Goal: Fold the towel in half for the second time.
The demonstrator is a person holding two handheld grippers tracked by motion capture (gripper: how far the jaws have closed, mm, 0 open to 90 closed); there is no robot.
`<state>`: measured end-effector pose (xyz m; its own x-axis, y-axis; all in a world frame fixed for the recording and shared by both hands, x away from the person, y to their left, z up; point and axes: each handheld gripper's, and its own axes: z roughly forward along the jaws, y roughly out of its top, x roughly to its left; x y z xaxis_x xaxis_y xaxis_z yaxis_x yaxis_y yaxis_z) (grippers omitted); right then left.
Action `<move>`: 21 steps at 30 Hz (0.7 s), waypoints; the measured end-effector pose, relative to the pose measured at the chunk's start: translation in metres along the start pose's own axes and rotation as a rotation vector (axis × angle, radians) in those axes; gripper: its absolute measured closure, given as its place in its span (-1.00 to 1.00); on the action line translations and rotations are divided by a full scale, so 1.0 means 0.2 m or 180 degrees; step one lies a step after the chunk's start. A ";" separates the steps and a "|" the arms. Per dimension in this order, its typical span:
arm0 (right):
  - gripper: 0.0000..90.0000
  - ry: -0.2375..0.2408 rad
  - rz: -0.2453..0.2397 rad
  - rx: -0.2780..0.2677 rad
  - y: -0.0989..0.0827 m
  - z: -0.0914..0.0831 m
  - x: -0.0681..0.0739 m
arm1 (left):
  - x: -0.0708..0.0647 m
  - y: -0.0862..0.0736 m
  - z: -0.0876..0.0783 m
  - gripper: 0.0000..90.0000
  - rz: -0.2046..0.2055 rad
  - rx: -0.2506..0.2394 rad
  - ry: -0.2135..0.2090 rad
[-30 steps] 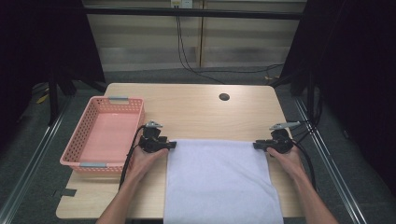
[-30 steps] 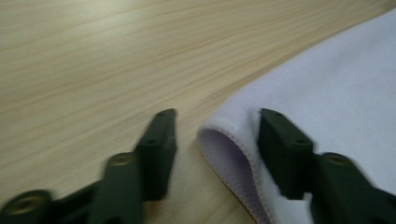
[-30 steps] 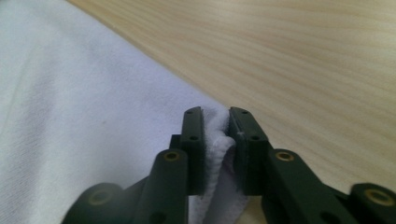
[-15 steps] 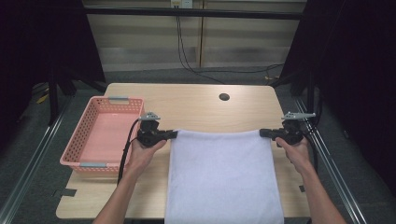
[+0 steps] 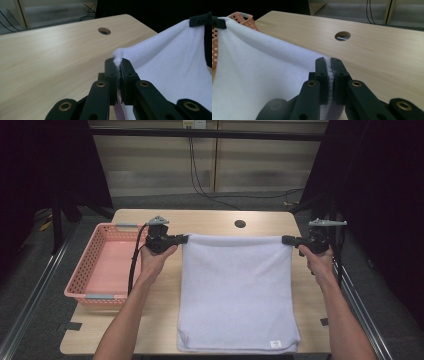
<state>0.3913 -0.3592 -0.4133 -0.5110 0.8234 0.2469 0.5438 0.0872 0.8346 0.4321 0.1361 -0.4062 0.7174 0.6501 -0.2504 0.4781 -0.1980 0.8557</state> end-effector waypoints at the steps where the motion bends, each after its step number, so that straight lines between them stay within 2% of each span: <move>1: 0.89 0.0003 -0.0004 -0.0015 0.03 0.00 0.00 | -0.01 0.02 -0.02 0.91 0.0034 -0.0075 -0.0050; 3: 0.89 0.0067 -0.0069 -0.0060 0.06 -0.02 0.02 | -0.05 0.04 -0.06 0.91 0.0121 -0.0132 -0.0081; 5: 0.89 0.0153 -0.0184 -0.0115 0.07 -0.07 0.06 | -0.08 0.02 -0.10 0.91 0.0121 -0.0206 -0.0196; 7: 0.89 0.0179 -0.0249 -0.0102 0.06 -0.10 0.09 | -0.11 -0.02 -0.13 0.91 0.0176 -0.0165 -0.0148; 10: 0.89 0.0244 -0.0282 -0.0117 0.00 -0.17 0.12 | -0.14 -0.07 -0.18 0.91 0.0175 -0.0196 -0.0206; 11: 0.89 0.0273 -0.0277 -0.0156 -0.02 -0.19 0.13 | -0.16 -0.10 -0.21 0.91 0.0200 -0.0257 -0.0288; 13: 0.88 0.0315 -0.0294 -0.0192 -0.07 -0.23 0.16 | -0.20 -0.14 -0.24 0.91 0.0241 -0.0287 -0.0310; 15: 0.88 0.0330 -0.0319 -0.0182 -0.11 -0.27 0.19 | -0.23 -0.17 -0.26 0.91 0.0299 -0.0244 -0.0375; 17: 0.88 0.0390 -0.0331 -0.0184 -0.16 -0.31 0.21 | -0.26 -0.22 -0.30 0.91 0.0302 -0.0263 -0.0406; 19: 0.88 0.0395 -0.0392 -0.0151 -0.20 -0.35 0.24 | -0.29 -0.28 -0.33 0.91 0.0329 -0.0224 -0.0402; 21: 0.88 0.0426 -0.0439 -0.0139 -0.25 -0.40 0.28 | -0.31 -0.32 -0.36 0.91 0.0289 -0.0202 -0.0429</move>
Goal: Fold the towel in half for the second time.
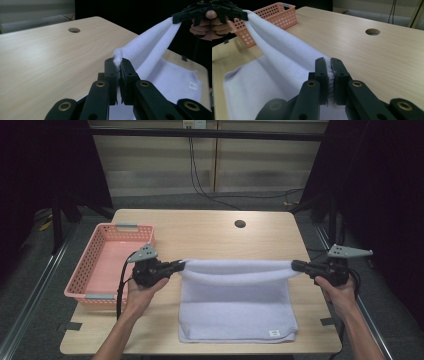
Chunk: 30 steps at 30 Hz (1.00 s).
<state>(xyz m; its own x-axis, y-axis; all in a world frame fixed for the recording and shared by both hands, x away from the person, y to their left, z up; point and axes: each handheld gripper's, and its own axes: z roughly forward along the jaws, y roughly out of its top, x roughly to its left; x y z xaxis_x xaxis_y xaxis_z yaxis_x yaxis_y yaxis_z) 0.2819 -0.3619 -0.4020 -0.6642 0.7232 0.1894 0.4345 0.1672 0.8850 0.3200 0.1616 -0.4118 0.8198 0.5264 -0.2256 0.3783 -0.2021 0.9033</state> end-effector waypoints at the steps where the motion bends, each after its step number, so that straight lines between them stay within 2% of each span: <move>1: 0.88 0.0053 -0.0012 -0.0011 -0.02 -0.02 0.03 | -0.01 -0.01 -0.01 0.91 0.0004 0.0008 0.0029; 2: 0.88 0.0063 -0.0028 -0.0018 -0.03 -0.03 0.04 | -0.05 -0.03 -0.04 0.91 0.0017 0.0040 0.0051; 4: 0.88 0.0089 -0.0053 -0.0023 -0.08 -0.07 0.10 | -0.09 -0.07 -0.08 0.91 -0.0031 0.0035 -0.0008; 6: 0.88 0.0109 -0.0061 0.0031 -0.13 -0.08 0.15 | -0.12 -0.12 -0.09 0.91 -0.0021 0.0149 0.0001; 8: 0.88 0.0140 -0.0049 0.0116 -0.20 -0.09 0.18 | -0.15 -0.19 -0.10 0.90 -0.0076 0.0220 -0.0071; 9: 0.87 0.0154 -0.0032 0.0154 -0.23 -0.10 0.19 | -0.16 -0.23 -0.10 0.90 -0.0087 0.0271 -0.0060; 11: 0.86 0.0182 -0.0002 0.0255 -0.30 -0.10 0.21 | -0.17 -0.29 -0.10 0.88 -0.0177 0.0351 -0.0136; 12: 0.85 0.0198 0.0021 0.0300 -0.33 -0.10 0.22 | -0.18 -0.32 -0.10 0.87 -0.0175 0.0452 -0.0113; 13: 0.83 0.0211 0.0036 0.0454 -0.36 -0.10 0.23 | -0.18 -0.34 -0.10 0.86 -0.0157 0.0543 -0.0141; 16: 0.82 0.0274 0.0076 0.0691 -0.45 -0.08 0.25 | -0.20 -0.40 -0.09 0.85 -0.0152 0.0775 -0.0231; 19: 0.81 0.0306 0.0100 0.0857 -0.51 -0.09 0.28 | -0.21 -0.44 -0.10 0.87 -0.0167 0.0885 -0.0290; 20: 0.82 0.0268 0.0078 0.0872 -0.52 -0.09 0.28 | -0.22 -0.44 -0.10 0.87 -0.0146 0.0925 -0.0352; 22: 0.79 0.0246 0.0111 0.0864 -0.53 -0.12 0.30 | -0.23 -0.45 -0.11 0.87 -0.0081 0.1007 -0.0363; 24: 0.79 0.0237 0.0123 0.0883 -0.53 -0.13 0.31 | -0.23 -0.46 -0.11 0.85 -0.0089 0.1075 -0.0407; 25: 0.76 0.0232 0.0079 0.0921 -0.54 -0.14 0.32 | -0.23 -0.46 -0.11 0.79 -0.0086 0.1101 -0.0438; 26: 0.70 0.0237 0.0069 0.0926 -0.54 -0.14 0.32 | -0.23 -0.46 -0.13 0.73 -0.0094 0.1021 -0.0506; 28: 0.56 0.0237 0.0084 0.0953 -0.54 -0.15 0.34 | -0.22 -0.45 -0.14 0.71 -0.0118 0.0928 -0.0503; 30: 0.44 0.0244 0.0126 0.0853 -0.53 -0.17 0.35 | -0.21 -0.44 -0.16 0.54 -0.0165 0.0837 -0.0493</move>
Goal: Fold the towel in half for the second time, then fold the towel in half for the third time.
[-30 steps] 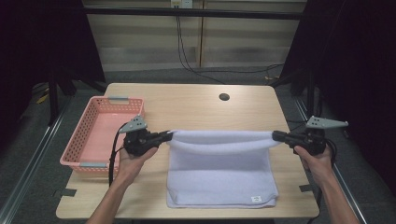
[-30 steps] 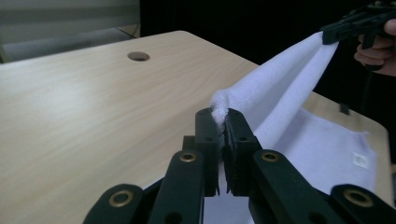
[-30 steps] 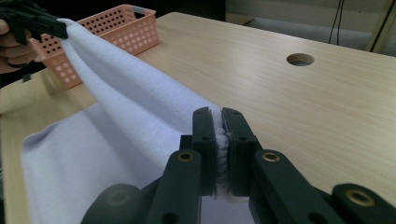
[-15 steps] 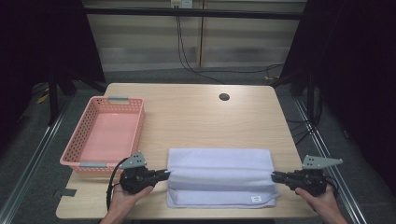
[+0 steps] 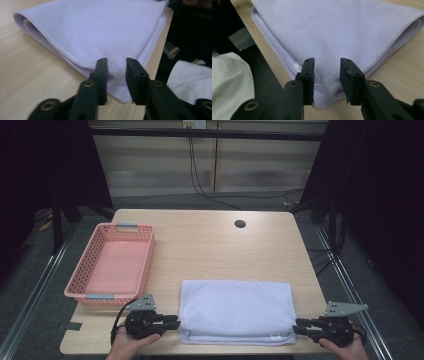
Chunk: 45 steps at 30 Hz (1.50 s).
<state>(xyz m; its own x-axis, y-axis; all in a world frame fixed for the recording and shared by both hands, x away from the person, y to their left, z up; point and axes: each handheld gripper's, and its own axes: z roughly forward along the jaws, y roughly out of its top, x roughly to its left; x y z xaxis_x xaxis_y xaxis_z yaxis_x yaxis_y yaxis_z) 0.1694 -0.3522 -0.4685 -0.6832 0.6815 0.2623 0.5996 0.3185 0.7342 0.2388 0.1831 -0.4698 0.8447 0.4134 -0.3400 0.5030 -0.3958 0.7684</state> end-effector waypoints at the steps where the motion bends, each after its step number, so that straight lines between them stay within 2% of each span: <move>1: 0.39 -0.0008 0.0014 -0.0044 0.00 -0.01 0.01 | 0.01 0.01 -0.01 0.46 -0.0056 -0.0064 0.0030; 4: 0.28 -0.0151 0.0036 -0.0133 0.03 -0.02 0.01 | 0.05 0.05 0.02 0.38 -0.0107 -0.0117 0.0053; 5: 0.26 -0.0172 0.0086 -0.0183 0.04 -0.01 0.00 | 0.07 0.07 0.05 0.39 -0.0109 -0.0096 0.0088; 7: 0.24 -0.0226 0.0128 -0.0226 0.07 0.02 -0.02 | 0.12 0.12 0.10 0.41 -0.0101 -0.0037 0.0068; 8: 0.23 -0.0242 0.0144 -0.0256 0.09 0.04 -0.03 | 0.14 0.14 0.13 0.42 -0.0082 0.0010 0.0113; 9: 0.23 -0.0260 0.0143 -0.0226 0.11 0.07 -0.04 | 0.16 0.15 0.16 0.45 -0.0071 0.0055 0.0173; 11: 0.19 -0.0389 0.0130 -0.0085 0.14 0.13 -0.06 | 0.19 0.17 0.22 0.48 -0.0104 0.0143 0.0165; 12: 0.17 -0.0392 0.0136 -0.0023 0.14 0.16 -0.07 | 0.21 0.18 0.25 0.48 -0.0074 0.0216 0.0224; 14: 0.09 -0.0476 0.0182 0.0146 0.15 0.23 -0.09 | 0.21 0.18 0.29 0.39 -0.0132 0.0274 0.0258; 15: 0.03 -0.0522 0.0189 0.0231 0.15 0.26 -0.11 | 0.21 0.18 0.30 0.34 -0.0125 0.0317 0.0283; 16: 0.04 -0.0507 0.0190 0.0291 0.15 0.28 -0.12 | 0.21 0.17 0.32 0.33 -0.0085 0.0381 0.0299; 17: 0.08 -0.0555 0.0155 0.0339 0.14 0.29 -0.12 | 0.20 0.17 0.33 0.31 -0.0058 0.0421 0.0340; 18: 0.13 -0.0553 0.0099 0.0332 0.14 0.30 -0.13 | 0.19 0.16 0.34 0.30 -0.0040 0.0404 0.0371; 19: 0.32 -0.0614 0.0069 0.0340 0.14 0.29 -0.13 | 0.19 0.17 0.34 0.28 -0.0031 0.0404 0.0374; 22: 0.42 -0.0762 0.0084 0.0331 0.15 0.29 -0.17 | 0.21 0.18 0.37 0.24 -0.0112 0.0327 0.0341; 26: 0.42 -0.0890 0.0180 0.0278 0.15 0.27 -0.25 | 0.20 0.23 0.45 0.13 -0.0067 0.0323 0.0308; 27: 0.40 -0.0886 0.0153 0.0262 0.15 0.26 -0.27 | 0.19 0.24 0.47 0.08 -0.0071 0.0320 0.0316; 28: 0.34 -0.0899 0.0182 0.0255 0.15 0.26 -0.28 | 0.19 0.25 0.48 0.05 -0.0054 0.0335 0.0329; 29: 0.20 -0.0905 0.0198 0.0217 0.15 0.26 -0.28 | 0.19 0.26 0.49 0.06 -0.0051 0.0317 0.0348; 31: 0.04 -0.0921 0.0182 0.0208 0.16 0.25 -0.25 | 0.20 0.28 0.49 0.05 -0.0144 0.0255 0.0356; 32: 0.03 -0.0887 0.0163 0.0152 0.17 0.25 -0.23 | 0.21 0.29 0.49 0.01 -0.0149 0.0285 0.0345; 34: 0.03 -0.0782 0.0091 0.0064 0.18 0.24 -0.18 | 0.23 0.31 0.48 -0.05 -0.0166 0.0246 0.0358; 36: -0.03 -0.0610 0.0085 0.0020 0.20 0.25 -0.11 | 0.24 0.33 0.47 -0.15 -0.0144 0.0211 0.0373; 38: -0.08 -0.0499 0.0036 -0.0004 0.21 0.27 -0.04 | 0.24 0.33 0.46 -0.14 -0.0104 0.0200 0.0427; 40: -0.12 -0.0330 0.0065 -0.0074 0.22 0.29 0.01 | 0.24 0.33 0.45 -0.16 -0.0071 0.0197 0.0418; 43: -0.15 -0.0216 -0.0091 -0.0034 0.25 0.34 0.10 | 0.25 0.36 0.43 -0.22 -0.0076 0.0175 0.0434; 44: -0.17 -0.0203 -0.0138 -0.0016 0.26 0.36 0.13 | 0.26 0.38 0.42 -0.25 -0.0074 0.0116 0.0449; 45: -0.18 -0.0108 -0.0196 0.0000 0.28 0.40 0.18 | 0.27 0.38 0.41 -0.25 -0.0089 0.0057 0.0465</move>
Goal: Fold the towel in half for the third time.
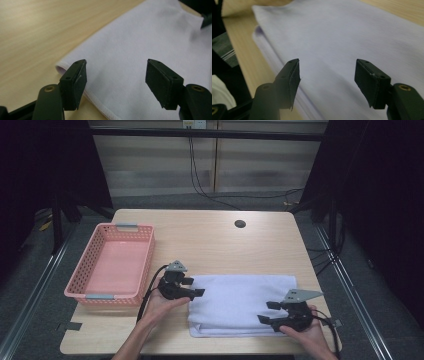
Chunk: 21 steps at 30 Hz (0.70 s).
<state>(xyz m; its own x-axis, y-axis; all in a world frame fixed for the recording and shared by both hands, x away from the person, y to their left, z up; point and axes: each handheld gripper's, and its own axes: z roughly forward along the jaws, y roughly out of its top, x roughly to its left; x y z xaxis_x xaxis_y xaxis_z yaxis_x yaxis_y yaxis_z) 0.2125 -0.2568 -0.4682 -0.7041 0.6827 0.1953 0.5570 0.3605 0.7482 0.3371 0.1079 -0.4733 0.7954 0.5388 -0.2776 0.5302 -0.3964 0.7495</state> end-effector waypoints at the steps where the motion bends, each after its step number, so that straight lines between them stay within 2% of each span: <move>1: -0.19 0.0050 -0.0030 0.0009 0.01 0.02 0.02 | 0.01 0.01 -0.01 -0.25 -0.0050 -0.0068 0.0006; 3: -0.21 0.0169 -0.0125 0.0048 0.05 0.10 0.08 | 0.03 0.03 -0.01 -0.27 -0.0049 -0.0034 0.0029; 5: -0.24 0.0268 -0.0176 0.0119 0.09 0.17 0.13 | 0.06 0.05 0.00 -0.25 -0.0081 -0.0119 0.0078; 7: -0.24 0.0498 -0.0083 0.0098 0.13 0.24 0.16 | 0.07 0.06 0.01 -0.18 -0.0086 -0.0071 0.0160; 9: -0.23 0.0556 -0.0180 0.0143 0.17 0.31 0.21 | 0.09 0.07 0.01 -0.18 -0.0057 -0.0056 0.0142; 10: -0.22 0.0611 -0.0216 0.0162 0.19 0.34 0.23 | 0.09 0.07 0.02 -0.18 -0.0088 -0.0073 0.0142; 11: -0.21 0.0679 -0.0211 0.0190 0.21 0.37 0.25 | 0.10 0.07 0.03 -0.19 -0.0090 -0.0066 0.0137; 14: -0.19 0.0776 -0.0313 0.0235 0.26 0.48 0.32 | 0.10 0.06 0.04 -0.20 -0.0123 -0.0049 0.0144; 16: -0.18 0.0770 -0.0389 0.0267 0.29 0.54 0.35 | 0.11 0.06 0.03 -0.21 -0.0115 -0.0040 0.0144; 18: -0.17 0.0831 -0.0386 0.0273 0.30 0.59 0.36 | 0.11 0.06 0.03 -0.21 -0.0127 -0.0041 0.0143; 20: -0.14 0.0869 -0.0450 0.0314 0.31 0.64 0.38 | 0.12 0.05 0.03 -0.21 -0.0164 -0.0058 0.0132; 21: -0.12 0.0940 -0.0477 0.0352 0.31 0.66 0.39 | 0.12 0.05 0.03 -0.22 -0.0167 -0.0043 0.0115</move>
<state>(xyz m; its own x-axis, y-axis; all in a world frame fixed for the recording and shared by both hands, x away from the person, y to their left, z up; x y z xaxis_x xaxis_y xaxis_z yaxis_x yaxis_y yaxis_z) 0.2494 -0.0967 -0.4910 -0.8698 0.4093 0.2755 0.4707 0.5207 0.7123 0.3630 0.1117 -0.4759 0.7553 0.5853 -0.2950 0.5666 -0.3569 0.7427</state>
